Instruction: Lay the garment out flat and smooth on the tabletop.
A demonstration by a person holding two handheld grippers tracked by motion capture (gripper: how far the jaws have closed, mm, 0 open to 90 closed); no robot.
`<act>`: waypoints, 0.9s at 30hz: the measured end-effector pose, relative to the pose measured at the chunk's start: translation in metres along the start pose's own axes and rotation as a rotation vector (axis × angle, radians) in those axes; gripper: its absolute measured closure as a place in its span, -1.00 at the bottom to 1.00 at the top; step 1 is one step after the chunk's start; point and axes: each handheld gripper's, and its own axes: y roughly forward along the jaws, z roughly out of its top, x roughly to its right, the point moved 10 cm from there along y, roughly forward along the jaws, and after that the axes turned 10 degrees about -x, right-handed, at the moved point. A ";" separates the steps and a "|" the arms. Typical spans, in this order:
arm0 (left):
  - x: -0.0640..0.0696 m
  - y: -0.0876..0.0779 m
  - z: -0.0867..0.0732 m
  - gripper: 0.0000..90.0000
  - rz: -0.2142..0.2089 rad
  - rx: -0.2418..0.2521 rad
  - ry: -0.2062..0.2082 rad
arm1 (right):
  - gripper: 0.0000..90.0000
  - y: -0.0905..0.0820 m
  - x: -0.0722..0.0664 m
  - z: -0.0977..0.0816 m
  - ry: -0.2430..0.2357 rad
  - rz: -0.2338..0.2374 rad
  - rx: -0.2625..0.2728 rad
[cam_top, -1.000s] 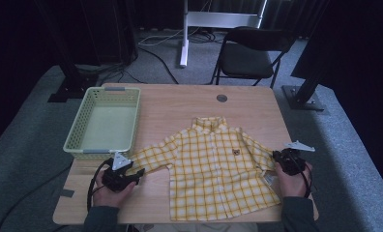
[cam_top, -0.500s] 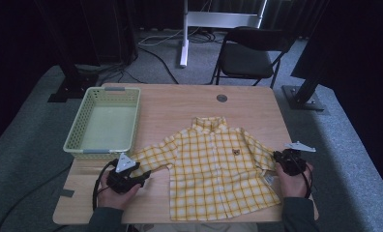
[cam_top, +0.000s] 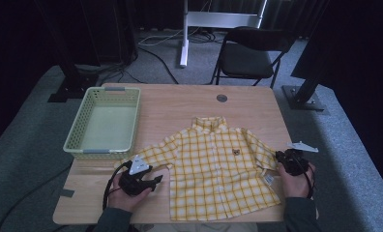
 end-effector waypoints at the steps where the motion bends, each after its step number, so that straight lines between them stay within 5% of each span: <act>1: 0.000 0.000 0.000 0.00 0.001 0.000 -0.001 | 0.87 0.000 0.000 0.000 0.000 -0.001 0.000; 27: 0.000 0.004 -0.001 -0.04 0.016 -0.009 0.010 | 0.87 -0.006 0.008 0.002 0.008 -0.011 0.012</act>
